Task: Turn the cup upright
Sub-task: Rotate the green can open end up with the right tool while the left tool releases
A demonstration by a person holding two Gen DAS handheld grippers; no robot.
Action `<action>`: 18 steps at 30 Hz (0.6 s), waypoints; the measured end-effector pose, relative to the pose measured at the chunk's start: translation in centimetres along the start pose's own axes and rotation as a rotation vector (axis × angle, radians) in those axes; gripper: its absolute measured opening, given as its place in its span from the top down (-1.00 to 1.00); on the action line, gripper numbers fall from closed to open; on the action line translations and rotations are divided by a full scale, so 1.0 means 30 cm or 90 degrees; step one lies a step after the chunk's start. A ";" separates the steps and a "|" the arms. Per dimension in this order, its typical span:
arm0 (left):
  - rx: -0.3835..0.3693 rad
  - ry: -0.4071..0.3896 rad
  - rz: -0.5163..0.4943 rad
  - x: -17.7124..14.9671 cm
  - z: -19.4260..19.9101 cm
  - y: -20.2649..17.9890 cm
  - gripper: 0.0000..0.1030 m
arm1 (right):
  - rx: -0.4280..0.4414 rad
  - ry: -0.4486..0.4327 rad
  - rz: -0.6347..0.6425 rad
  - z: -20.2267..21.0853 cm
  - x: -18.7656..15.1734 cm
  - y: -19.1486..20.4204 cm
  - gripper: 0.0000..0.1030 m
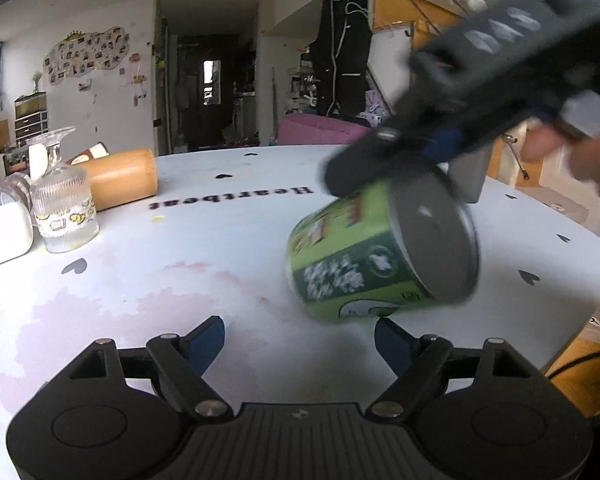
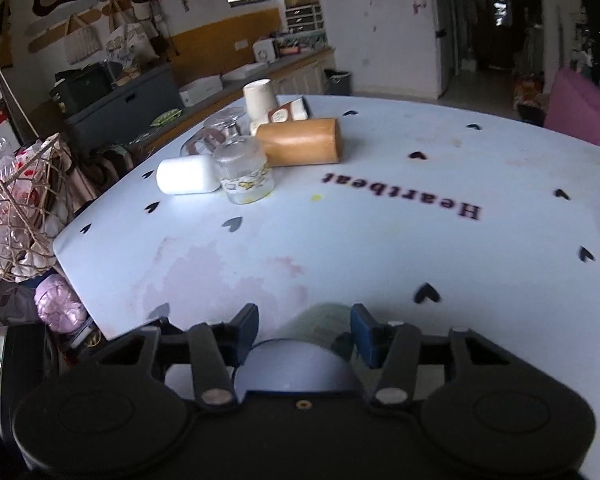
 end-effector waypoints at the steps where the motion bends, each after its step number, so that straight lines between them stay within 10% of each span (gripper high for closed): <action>1: 0.004 0.003 0.000 -0.002 -0.003 0.003 -0.60 | -0.009 -0.003 -0.001 0.008 -0.014 -0.011 -0.02; 12: 0.016 -0.020 0.032 0.020 0.035 0.048 -0.60 | -0.064 -0.005 0.018 0.019 -0.101 -0.054 -0.09; 18: 0.029 -0.018 0.059 0.009 0.049 0.082 -0.60 | -0.053 0.075 0.005 -0.035 -0.039 -0.048 -0.65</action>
Point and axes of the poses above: each gripper's, at about its wrist camera, not at the fingertips, and z roughly against the way its jaws point, y to its left, x to its top, the point moved 9 cm from there along -z, roughly the way its jaws point, and after that the axes turned 3 degrees about -z, right-handed, at the moved point
